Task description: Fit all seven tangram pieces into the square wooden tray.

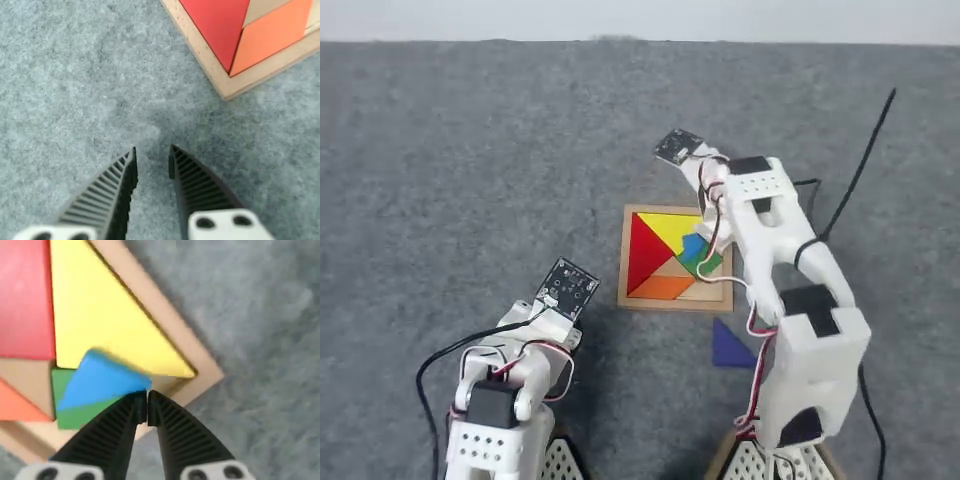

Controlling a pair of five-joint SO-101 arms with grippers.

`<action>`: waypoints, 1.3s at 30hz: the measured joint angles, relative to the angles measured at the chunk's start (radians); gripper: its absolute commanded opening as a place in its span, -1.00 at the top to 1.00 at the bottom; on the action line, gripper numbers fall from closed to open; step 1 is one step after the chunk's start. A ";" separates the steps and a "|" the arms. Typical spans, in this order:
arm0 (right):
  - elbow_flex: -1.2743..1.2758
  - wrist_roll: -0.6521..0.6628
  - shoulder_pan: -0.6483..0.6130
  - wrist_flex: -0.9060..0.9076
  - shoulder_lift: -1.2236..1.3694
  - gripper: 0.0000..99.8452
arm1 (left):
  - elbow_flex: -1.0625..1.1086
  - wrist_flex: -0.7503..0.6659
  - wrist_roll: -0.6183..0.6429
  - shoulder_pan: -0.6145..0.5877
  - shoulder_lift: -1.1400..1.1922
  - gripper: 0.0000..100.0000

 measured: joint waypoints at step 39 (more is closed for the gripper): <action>0.061 -0.203 -0.141 0.037 -0.052 0.98 | 0.000 0.000 0.000 0.000 0.000 0.80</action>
